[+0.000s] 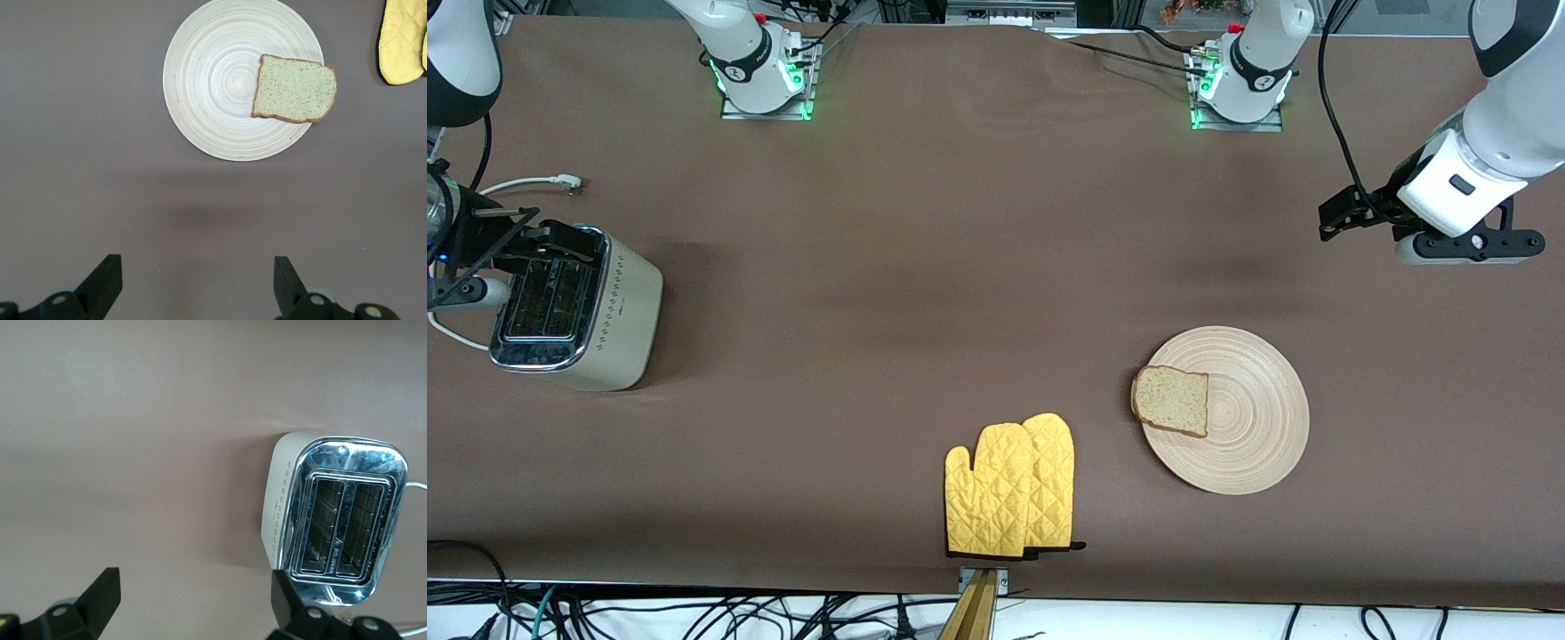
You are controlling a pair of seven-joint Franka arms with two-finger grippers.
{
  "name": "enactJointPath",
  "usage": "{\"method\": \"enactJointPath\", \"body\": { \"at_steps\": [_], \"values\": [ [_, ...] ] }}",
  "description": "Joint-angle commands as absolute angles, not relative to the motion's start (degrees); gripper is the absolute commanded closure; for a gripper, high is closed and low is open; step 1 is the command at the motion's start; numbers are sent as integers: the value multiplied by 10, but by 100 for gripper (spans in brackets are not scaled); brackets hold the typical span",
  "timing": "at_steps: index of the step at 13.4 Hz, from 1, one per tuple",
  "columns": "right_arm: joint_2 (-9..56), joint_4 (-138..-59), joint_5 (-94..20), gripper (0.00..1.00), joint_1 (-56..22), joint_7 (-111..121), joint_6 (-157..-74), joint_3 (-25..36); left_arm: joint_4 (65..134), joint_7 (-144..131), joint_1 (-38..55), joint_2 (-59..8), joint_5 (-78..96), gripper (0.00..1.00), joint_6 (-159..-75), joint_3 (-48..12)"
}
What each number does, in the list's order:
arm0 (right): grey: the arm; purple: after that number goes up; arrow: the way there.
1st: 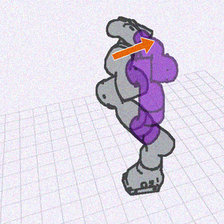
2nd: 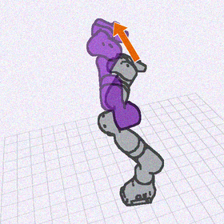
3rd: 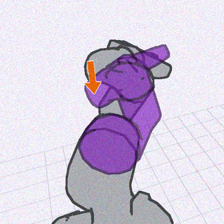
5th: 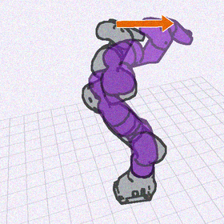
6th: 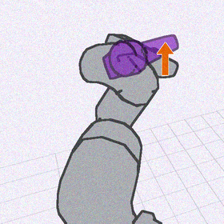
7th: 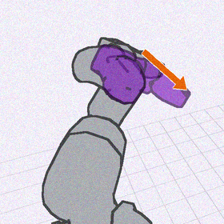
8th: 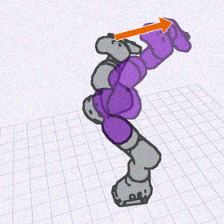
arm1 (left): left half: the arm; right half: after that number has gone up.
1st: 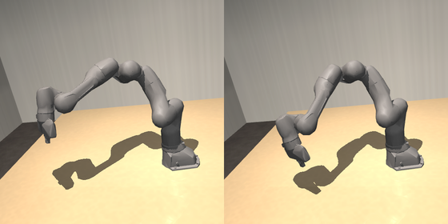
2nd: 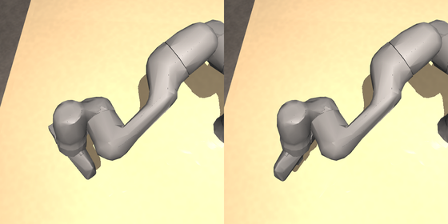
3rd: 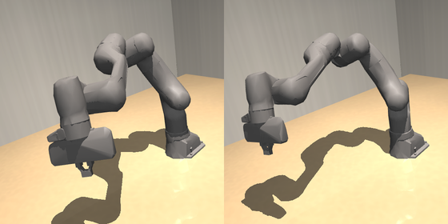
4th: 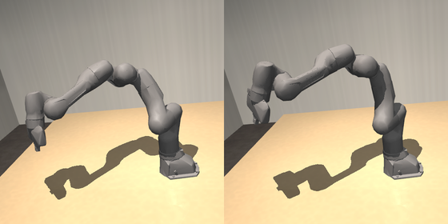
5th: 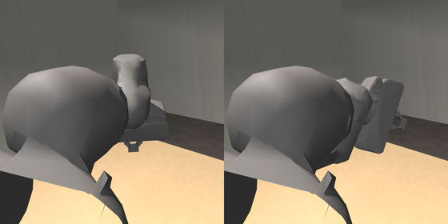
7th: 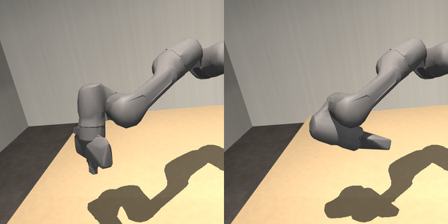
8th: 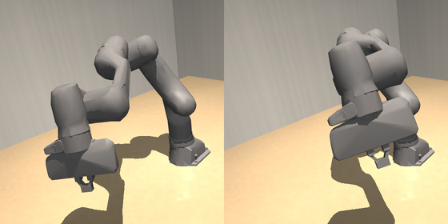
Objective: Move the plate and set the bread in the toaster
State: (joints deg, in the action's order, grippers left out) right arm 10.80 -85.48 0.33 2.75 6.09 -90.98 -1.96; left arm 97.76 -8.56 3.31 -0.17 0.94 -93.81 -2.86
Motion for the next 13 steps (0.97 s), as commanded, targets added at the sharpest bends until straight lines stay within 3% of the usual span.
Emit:
{"method": "enactJointPath", "body": {
  "at_steps": [1, 13],
  "values": [
    [108, -851, 3, 0, 29, 54, -909, -21, 962, -89, 32, -10, 18, 0, -931, -31],
    [111, -849, 3, 0, 29, 50, -910, -20, 960, -90, 35, -11, 17, 0, -931, -31]
  ]
}}
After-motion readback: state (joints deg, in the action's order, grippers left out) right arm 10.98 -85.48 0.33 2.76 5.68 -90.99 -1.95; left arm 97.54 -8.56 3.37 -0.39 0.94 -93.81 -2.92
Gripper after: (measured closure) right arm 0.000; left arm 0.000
